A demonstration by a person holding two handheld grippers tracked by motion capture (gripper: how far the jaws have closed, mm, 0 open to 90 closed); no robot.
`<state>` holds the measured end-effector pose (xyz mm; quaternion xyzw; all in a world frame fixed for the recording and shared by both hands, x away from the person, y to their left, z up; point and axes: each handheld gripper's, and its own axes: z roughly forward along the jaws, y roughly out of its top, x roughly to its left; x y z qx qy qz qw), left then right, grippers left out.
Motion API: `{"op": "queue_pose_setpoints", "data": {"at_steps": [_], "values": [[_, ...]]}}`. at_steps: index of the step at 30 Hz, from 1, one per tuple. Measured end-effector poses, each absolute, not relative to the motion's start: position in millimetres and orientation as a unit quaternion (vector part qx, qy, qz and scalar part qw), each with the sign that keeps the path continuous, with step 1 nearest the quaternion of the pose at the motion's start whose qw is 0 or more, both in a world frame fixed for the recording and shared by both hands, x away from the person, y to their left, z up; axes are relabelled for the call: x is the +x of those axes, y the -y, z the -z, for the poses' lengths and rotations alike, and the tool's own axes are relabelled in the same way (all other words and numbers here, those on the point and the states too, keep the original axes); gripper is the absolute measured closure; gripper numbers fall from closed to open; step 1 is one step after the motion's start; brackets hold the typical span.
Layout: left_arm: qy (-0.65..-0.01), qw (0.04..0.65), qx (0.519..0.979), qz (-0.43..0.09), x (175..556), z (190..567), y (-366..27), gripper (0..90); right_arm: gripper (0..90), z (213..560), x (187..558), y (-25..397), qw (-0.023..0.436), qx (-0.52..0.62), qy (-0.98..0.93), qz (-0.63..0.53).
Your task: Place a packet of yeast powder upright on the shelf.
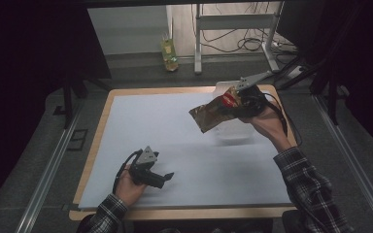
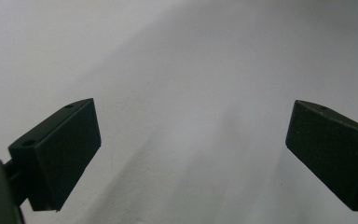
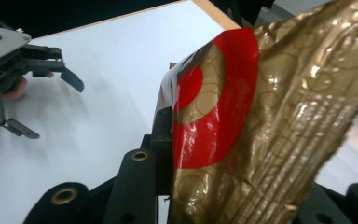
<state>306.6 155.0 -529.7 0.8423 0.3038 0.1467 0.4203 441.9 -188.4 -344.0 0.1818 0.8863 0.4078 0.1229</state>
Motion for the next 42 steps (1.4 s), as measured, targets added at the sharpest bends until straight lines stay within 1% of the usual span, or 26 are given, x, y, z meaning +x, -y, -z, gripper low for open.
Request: {"op": "queue_pose_setpoints", "data": {"at_steps": [7,13,24,33,42], "values": [[-0.303,0.422,0.842,-0.148,306,530,-155,2.6,68.9,335,451,200,0.142,0.180,-0.889,-0.396],[-0.302,0.422,0.843,-0.144,306,530,-154,2.7,69.0,323,460,217,0.168,0.165,-0.896,-0.377],[-0.301,0.422,0.844,-0.140,307,531,-154,2.7,69.0,310,471,246,0.187,0.136,-0.912,-0.339],[-0.301,0.423,0.844,-0.136,307,531,-153,2.7,69.0,314,479,264,0.191,0.114,-0.927,-0.303],[-0.301,0.422,0.845,-0.134,307,532,-154,2.7,69.0,330,490,272,0.166,0.080,-0.946,-0.267]]}}
